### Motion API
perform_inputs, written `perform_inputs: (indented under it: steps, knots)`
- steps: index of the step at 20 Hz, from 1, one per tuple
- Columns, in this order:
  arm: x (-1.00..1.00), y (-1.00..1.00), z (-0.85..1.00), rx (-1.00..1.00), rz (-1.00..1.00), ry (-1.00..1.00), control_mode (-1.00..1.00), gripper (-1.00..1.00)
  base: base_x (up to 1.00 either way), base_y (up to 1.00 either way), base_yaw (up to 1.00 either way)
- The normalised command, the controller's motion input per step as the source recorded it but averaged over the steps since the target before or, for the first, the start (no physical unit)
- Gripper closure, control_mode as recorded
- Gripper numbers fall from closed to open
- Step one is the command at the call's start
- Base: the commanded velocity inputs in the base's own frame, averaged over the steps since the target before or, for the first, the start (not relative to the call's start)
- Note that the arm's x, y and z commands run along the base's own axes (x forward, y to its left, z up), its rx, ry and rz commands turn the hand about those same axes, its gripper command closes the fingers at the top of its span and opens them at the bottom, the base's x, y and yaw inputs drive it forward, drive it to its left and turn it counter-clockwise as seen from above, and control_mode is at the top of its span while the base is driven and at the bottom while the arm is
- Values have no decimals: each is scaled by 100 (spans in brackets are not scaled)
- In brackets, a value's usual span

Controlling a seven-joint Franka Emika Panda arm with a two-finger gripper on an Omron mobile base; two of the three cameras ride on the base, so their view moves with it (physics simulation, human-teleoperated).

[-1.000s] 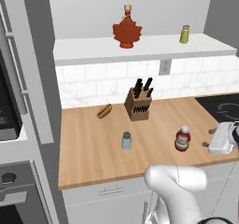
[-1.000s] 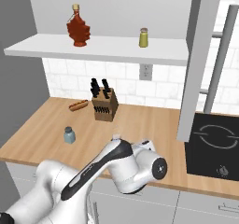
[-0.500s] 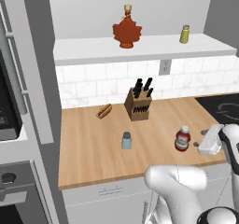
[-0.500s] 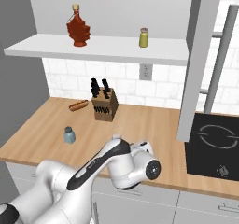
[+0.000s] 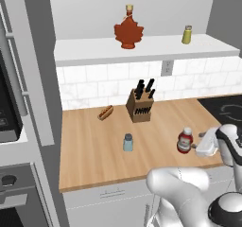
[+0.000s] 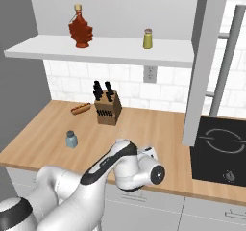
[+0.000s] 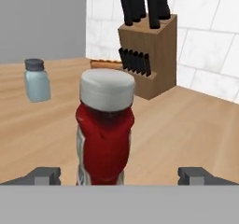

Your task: Put the shaker and condiment bottle from the counter next to their counterparts in the cabinet.

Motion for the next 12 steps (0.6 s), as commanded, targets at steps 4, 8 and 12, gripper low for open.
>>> perform_inputs:
  steps: [4,8,12]
  knots:
    - [42,7,-30,0,0,0,-100,-100,0,0,0]
    - [47,10,-28,0,0,0,-100,-100,0,0,0]
    - [43,2,-24,0,0,0,-100,-100,0,0,0]
